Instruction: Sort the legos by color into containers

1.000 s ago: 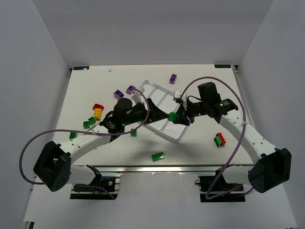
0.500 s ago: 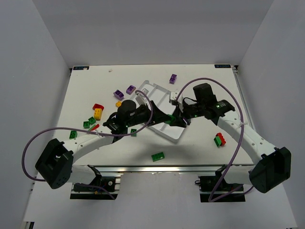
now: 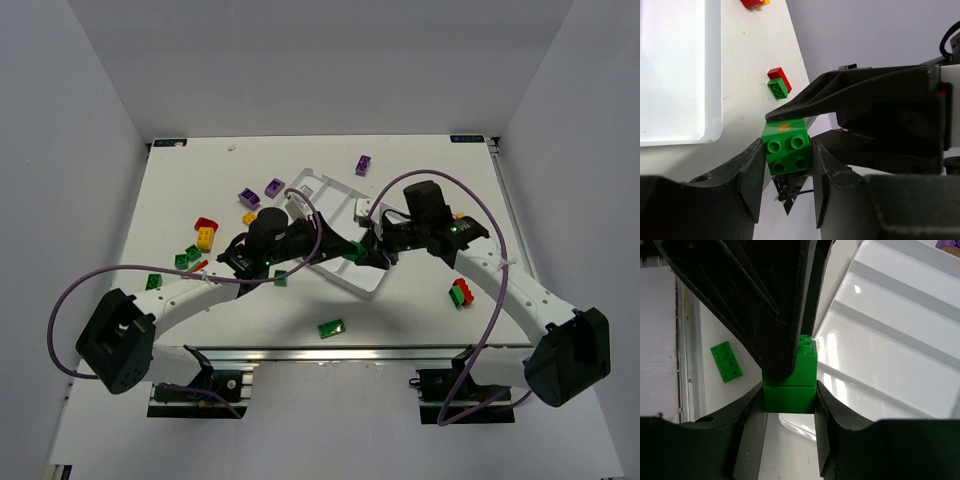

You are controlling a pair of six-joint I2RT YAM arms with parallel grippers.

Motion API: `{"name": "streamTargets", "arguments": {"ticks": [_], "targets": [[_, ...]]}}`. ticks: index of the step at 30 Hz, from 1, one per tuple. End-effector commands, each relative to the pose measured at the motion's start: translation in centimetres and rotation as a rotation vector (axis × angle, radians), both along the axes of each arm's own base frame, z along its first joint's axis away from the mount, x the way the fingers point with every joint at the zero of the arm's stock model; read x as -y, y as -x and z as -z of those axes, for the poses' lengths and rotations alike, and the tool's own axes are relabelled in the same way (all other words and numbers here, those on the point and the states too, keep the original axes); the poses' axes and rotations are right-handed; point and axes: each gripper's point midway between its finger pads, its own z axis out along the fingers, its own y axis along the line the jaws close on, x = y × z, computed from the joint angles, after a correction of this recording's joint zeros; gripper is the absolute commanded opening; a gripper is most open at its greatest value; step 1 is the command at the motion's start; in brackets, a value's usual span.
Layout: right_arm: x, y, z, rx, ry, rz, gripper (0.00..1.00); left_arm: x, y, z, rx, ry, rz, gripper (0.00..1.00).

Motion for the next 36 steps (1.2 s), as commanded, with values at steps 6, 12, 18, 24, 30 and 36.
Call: {"name": "streamTargets", "arguments": {"ticks": [6,12,18,24,30,36], "targets": [[2.6,0.8,3.8,-0.046,0.064,0.073,0.00,-6.5,-6.3,-0.3,0.059,-0.082,-0.206,0.00],[3.4,-0.9,5.2,-0.023,0.103,0.155,0.00,-5.5,-9.7,3.3,0.005,-0.214,-0.197,0.00],[3.4,-4.9,5.2,0.004,0.116,0.292,0.00,-4.9,-12.4,7.8,-0.070,-0.364,-0.200,0.01],[2.9,-8.3,4.8,0.013,0.104,0.357,0.00,-4.3,-13.3,11.1,-0.113,-0.495,-0.178,0.25],[1.7,-11.5,5.0,-0.015,0.102,0.389,0.02,-3.1,-12.8,11.8,-0.119,-0.522,-0.156,0.50],[0.0,-14.2,6.4,-0.087,0.101,0.406,0.12,-3.8,-12.5,10.0,-0.093,-0.531,-0.202,0.65]]}}
